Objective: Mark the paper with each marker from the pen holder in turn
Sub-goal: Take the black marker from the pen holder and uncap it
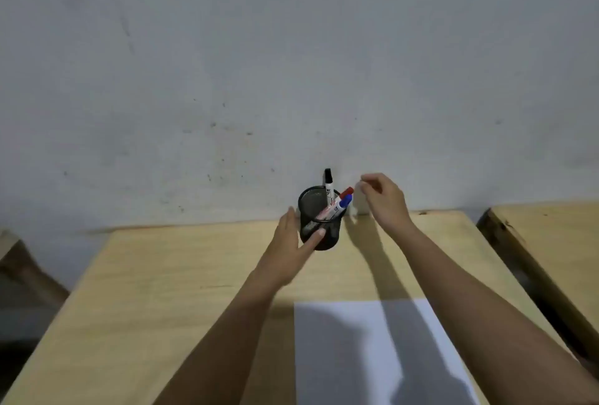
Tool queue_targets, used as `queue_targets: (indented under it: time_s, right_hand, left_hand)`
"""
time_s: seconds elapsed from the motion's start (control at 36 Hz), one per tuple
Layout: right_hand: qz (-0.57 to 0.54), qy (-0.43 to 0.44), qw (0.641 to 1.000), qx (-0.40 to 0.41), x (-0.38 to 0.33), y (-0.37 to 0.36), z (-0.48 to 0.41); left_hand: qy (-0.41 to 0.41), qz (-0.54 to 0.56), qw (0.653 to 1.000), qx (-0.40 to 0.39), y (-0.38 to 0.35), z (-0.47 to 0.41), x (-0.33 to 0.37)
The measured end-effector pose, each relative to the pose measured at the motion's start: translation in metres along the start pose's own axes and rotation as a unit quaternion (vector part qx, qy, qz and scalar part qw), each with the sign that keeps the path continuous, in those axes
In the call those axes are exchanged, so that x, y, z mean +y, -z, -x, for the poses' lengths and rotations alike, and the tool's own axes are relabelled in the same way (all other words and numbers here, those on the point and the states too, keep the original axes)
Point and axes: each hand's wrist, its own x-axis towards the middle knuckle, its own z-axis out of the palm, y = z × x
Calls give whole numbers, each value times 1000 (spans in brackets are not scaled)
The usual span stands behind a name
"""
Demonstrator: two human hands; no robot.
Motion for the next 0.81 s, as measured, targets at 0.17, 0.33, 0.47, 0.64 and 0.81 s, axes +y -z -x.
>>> queue_targets:
  time_s: [0.17,0.33,0.47,0.64,0.81]
  right_hand:
    - [-73,1,991,-112,7,-10,-19]
    - [-44,65,990,-115,2,-24,-30]
    - [21,109,989,-94,3,-35,-29]
    - [75,126,985,-87,1,-38,-30]
    - [131,156,976,-81,-1,-43,-25]
  left_hand:
    - [-75,76,993,45,-24,-22,-26]
    - [-102,116,985,81,-36,-38,-36]
    - [-98,118,984,92,-38,-38,-38]
    - [-100,122,983,98,-36,-34,-34]
    - [-90,131,983,93,-36,-31,-30]
